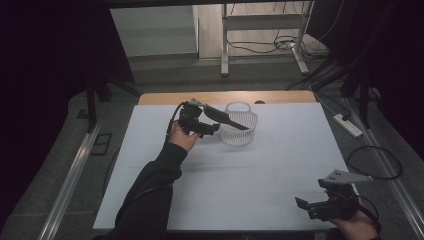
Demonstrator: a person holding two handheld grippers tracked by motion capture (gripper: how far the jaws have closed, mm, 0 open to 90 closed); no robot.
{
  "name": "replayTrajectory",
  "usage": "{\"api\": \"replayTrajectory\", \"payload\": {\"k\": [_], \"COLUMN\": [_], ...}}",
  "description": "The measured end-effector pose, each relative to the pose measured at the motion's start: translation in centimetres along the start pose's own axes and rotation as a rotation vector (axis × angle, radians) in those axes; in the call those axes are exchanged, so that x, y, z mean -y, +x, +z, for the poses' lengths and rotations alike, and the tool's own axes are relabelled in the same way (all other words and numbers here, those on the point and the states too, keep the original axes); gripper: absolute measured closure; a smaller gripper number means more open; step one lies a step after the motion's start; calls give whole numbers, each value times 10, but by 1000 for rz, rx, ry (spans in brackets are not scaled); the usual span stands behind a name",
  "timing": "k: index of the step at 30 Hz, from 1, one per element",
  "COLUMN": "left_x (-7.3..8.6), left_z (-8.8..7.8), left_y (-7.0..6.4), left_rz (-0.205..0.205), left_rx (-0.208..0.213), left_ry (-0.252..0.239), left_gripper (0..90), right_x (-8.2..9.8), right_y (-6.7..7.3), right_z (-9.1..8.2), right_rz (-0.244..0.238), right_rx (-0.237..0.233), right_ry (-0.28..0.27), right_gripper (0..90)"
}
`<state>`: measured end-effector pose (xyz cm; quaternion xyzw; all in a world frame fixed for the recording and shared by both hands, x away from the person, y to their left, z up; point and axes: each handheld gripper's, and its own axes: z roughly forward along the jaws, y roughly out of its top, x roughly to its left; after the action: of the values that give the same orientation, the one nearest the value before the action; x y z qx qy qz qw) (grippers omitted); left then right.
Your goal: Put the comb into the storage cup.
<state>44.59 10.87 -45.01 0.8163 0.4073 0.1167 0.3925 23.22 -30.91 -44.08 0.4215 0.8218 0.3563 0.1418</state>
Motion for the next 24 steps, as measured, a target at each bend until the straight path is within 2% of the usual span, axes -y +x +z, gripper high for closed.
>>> {"api": "replayTrajectory", "payload": {"k": [12, 24], "left_x": [10, 19], "left_z": [-10, -20], "left_y": [3, 1], "left_rz": [5, 19], "left_rx": [16, 35], "left_ry": [-16, -34], "left_gripper": [0, 0], "right_x": [0, 0], "right_y": [1, 1], "right_z": [-1, -1], "right_rz": [-1, -5], "right_rx": [20, 10], "right_ry": [-11, -9], "right_gripper": [0, 0]}}
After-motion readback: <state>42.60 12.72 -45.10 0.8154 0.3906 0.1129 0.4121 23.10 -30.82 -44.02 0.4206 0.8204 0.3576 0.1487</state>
